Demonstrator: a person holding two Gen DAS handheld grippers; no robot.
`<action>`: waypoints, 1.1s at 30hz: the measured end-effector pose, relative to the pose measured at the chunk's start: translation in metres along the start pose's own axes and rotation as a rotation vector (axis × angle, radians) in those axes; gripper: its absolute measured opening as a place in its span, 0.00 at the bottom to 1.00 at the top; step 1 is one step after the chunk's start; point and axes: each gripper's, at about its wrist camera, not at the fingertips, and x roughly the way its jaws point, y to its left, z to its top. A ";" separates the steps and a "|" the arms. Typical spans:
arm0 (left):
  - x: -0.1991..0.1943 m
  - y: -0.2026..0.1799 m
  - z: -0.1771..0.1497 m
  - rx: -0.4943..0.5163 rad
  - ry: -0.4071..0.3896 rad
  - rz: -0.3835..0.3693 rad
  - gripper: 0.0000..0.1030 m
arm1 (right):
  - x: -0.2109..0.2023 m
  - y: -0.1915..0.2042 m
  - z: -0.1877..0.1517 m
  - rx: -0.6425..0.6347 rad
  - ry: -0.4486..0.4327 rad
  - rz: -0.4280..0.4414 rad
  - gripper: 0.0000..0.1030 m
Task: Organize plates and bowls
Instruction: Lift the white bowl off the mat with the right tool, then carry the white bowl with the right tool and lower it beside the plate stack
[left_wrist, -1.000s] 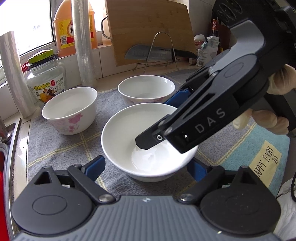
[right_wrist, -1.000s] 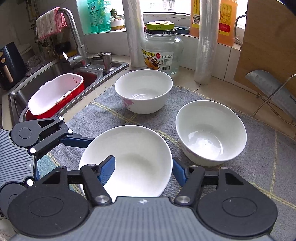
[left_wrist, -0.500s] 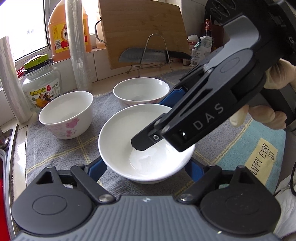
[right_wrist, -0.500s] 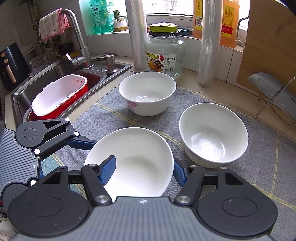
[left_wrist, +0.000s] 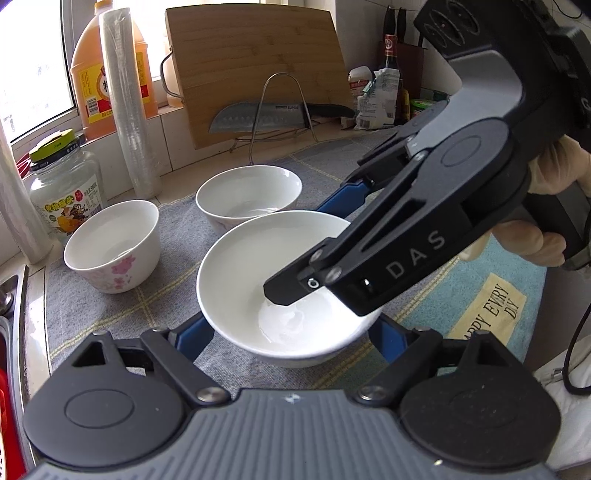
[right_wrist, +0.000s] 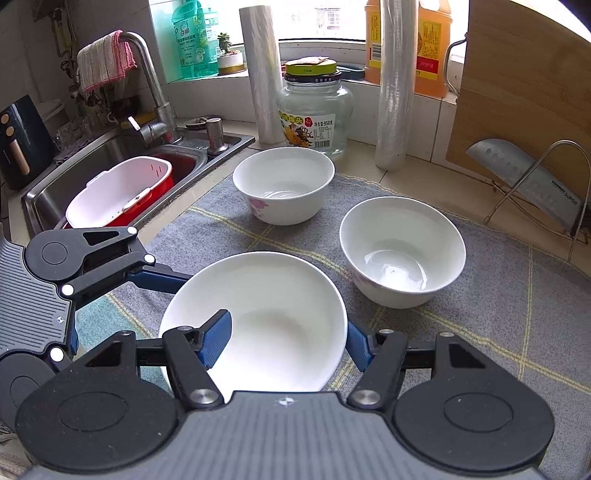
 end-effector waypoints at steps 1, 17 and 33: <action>0.000 -0.003 0.002 0.004 -0.001 -0.006 0.87 | -0.003 -0.003 -0.002 0.006 -0.003 -0.006 0.69; 0.041 -0.065 0.048 0.104 -0.015 -0.140 0.87 | -0.058 -0.070 -0.048 0.133 -0.023 -0.139 0.69; 0.086 -0.093 0.077 0.138 -0.003 -0.187 0.87 | -0.068 -0.123 -0.066 0.182 -0.014 -0.190 0.69</action>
